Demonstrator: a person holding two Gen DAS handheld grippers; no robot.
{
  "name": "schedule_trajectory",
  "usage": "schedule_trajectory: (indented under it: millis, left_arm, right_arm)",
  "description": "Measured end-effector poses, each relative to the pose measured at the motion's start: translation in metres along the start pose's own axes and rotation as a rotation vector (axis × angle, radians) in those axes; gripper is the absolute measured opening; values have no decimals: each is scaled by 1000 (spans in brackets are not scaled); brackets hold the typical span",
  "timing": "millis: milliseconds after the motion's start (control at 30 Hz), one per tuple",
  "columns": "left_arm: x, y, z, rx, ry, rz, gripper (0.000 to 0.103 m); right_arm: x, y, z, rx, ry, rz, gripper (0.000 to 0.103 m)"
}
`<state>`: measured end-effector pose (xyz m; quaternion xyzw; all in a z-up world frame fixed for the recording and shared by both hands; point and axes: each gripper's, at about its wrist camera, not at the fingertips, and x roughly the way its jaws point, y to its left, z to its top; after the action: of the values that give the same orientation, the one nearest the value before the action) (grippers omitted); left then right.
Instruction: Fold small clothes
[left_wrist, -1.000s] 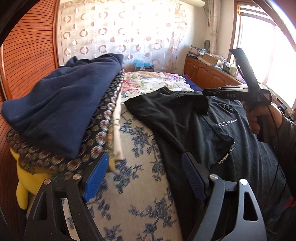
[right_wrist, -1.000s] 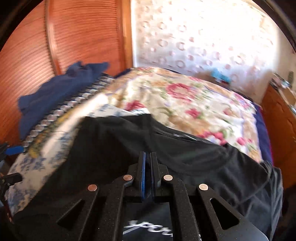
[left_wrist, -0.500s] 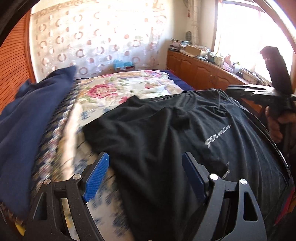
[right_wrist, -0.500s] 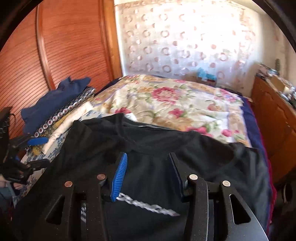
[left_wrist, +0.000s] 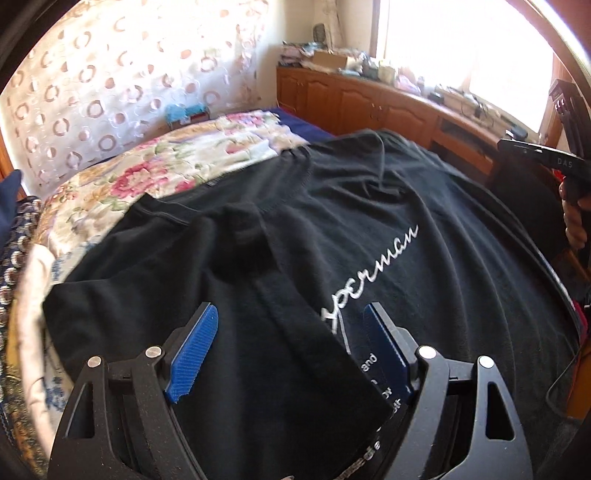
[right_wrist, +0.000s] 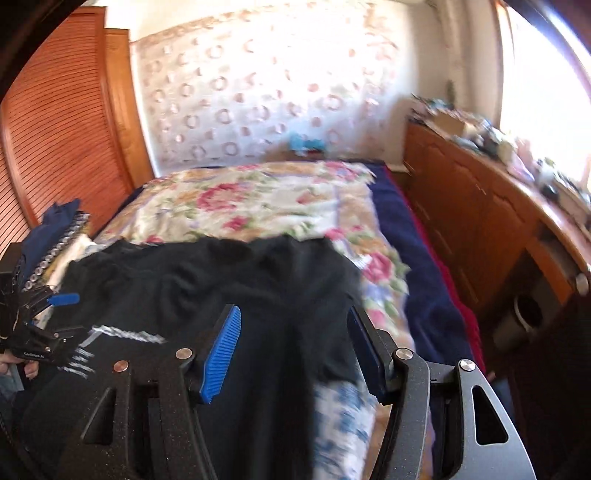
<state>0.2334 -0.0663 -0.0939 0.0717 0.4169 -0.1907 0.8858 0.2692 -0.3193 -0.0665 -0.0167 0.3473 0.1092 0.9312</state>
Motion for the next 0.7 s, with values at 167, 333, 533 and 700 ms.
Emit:
schedule_trajectory:
  millis: [167, 333, 533, 700]
  left_arm:
    - [11, -11, -1, 32, 31, 15, 82]
    - [12, -12, 0, 42, 36, 11, 86]
    - [14, -14, 0, 49, 40, 5, 89]
    - [13, -14, 0, 48, 40, 5, 89]
  right_arm:
    - [22, -11, -17, 55, 69, 2, 62]
    - [48, -17, -18, 99, 121, 43, 62]
    - [67, -49, -2, 158, 163, 91, 55]
    - [71, -64, 1, 207, 176, 163, 38]
